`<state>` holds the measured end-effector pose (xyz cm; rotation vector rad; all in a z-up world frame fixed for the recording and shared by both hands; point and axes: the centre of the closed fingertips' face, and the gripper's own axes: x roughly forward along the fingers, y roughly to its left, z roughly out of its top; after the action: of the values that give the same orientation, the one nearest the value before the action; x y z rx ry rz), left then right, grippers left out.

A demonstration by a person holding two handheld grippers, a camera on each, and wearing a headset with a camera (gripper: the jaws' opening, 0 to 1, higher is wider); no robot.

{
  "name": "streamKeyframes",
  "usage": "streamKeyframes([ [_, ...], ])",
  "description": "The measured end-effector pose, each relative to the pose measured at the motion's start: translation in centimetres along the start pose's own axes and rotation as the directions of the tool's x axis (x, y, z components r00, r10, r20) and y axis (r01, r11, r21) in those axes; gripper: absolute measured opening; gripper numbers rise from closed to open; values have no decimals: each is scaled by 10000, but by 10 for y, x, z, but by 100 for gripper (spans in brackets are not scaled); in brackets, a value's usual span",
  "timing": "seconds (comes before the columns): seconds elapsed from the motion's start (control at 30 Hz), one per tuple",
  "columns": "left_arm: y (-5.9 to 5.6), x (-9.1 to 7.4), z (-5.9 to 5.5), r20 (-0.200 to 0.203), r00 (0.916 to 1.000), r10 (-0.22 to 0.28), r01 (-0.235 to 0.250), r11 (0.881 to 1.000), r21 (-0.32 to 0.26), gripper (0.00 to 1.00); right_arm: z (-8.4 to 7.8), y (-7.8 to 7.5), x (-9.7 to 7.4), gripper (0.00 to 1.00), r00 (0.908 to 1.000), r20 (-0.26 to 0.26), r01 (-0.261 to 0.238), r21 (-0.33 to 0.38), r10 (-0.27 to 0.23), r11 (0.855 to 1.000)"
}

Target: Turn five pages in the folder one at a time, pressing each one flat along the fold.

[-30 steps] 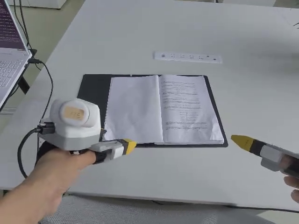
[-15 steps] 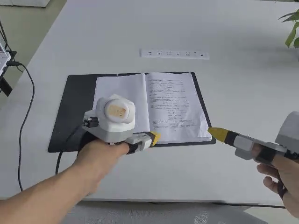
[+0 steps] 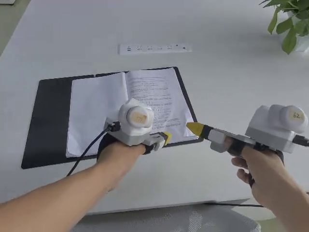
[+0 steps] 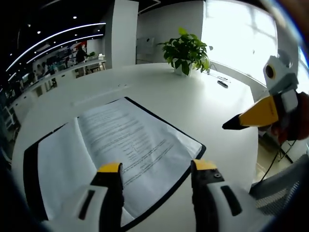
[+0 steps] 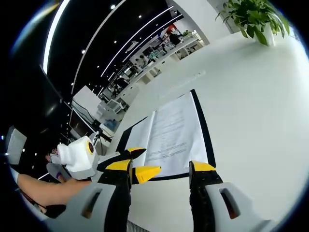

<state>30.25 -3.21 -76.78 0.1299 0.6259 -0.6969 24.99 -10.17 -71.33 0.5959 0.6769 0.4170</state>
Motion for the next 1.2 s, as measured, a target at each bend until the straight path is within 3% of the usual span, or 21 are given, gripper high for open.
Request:
streamKeyframes([
  [0.1,-5,16,3,144,9998,-106,106,9999,-17,58,1,-7,5,47,10000,-2,47,155,-47,9999],
  [0.2,-5,29,-5,-206,9998,-25,25,10000,43,58,0,-11,10,48,10000,-66,57,255,-56,9997],
  [0.33,-4,39,-10,-316,9994,168,-168,9999,3,57,-2,-17,15,48,9998,-163,103,291,-98,9995],
  [0.4,-2,41,-15,-566,9979,302,-302,9995,-1,55,-2,-20,16,48,9997,-184,134,363,-127,9992],
  [0.47,0,41,-18,-617,9970,468,-440,9979,468,51,-2,-22,16,48,9997,-184,136,439,-128,9989],
  [0.63,1,42,-19,-629,9969,481,-429,9957,822,50,-4,-27,19,48,9997,-201,147,518,-137,9986],
  [1.2,1,42,-19,-287,9991,297,-268,9951,950,44,-10,-36,23,47,9997,-240,84,517,-71,9986],
])
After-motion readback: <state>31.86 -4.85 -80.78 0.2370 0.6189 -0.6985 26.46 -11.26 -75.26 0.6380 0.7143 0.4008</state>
